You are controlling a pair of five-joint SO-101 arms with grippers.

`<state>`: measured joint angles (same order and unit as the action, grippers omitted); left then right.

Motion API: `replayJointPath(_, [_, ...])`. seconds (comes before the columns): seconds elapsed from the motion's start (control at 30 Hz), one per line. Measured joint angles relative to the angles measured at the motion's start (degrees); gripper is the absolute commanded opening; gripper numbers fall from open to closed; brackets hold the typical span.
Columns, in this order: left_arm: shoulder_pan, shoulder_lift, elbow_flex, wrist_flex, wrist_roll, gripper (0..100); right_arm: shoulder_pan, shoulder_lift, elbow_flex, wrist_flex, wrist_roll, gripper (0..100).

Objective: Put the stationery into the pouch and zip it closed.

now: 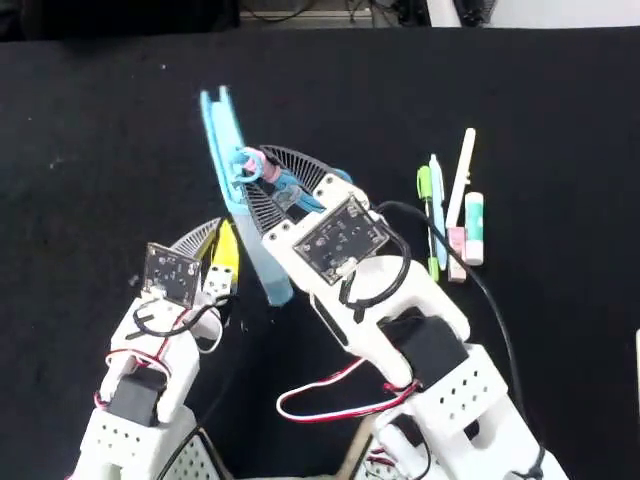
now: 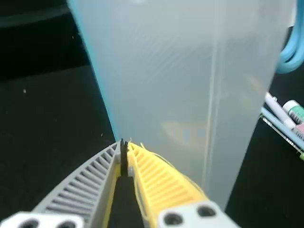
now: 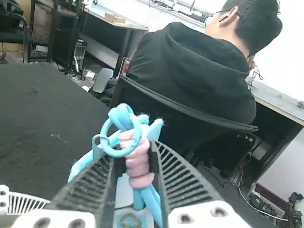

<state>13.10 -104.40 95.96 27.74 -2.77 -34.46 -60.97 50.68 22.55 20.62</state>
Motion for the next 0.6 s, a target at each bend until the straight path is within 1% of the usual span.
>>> replayJointPath(0.17, [0.09,0.0,0.18,0.0,0.0,3,0.09,0.0,-1.85,5.1,0.09,1.1])
replayJointPath(0.33, [0.09,0.0,0.18,0.0,0.0,3,1.58,-0.62,-5.19,13.98,5.71,1.1])
replayJointPath(0.47, [0.09,0.0,0.18,0.0,0.0,3,5.36,-0.97,-10.29,24.88,10.64,1.1])
replayJointPath(0.6, [0.09,0.0,0.18,0.0,0.0,3,7.47,-0.97,-18.46,39.56,11.87,1.1])
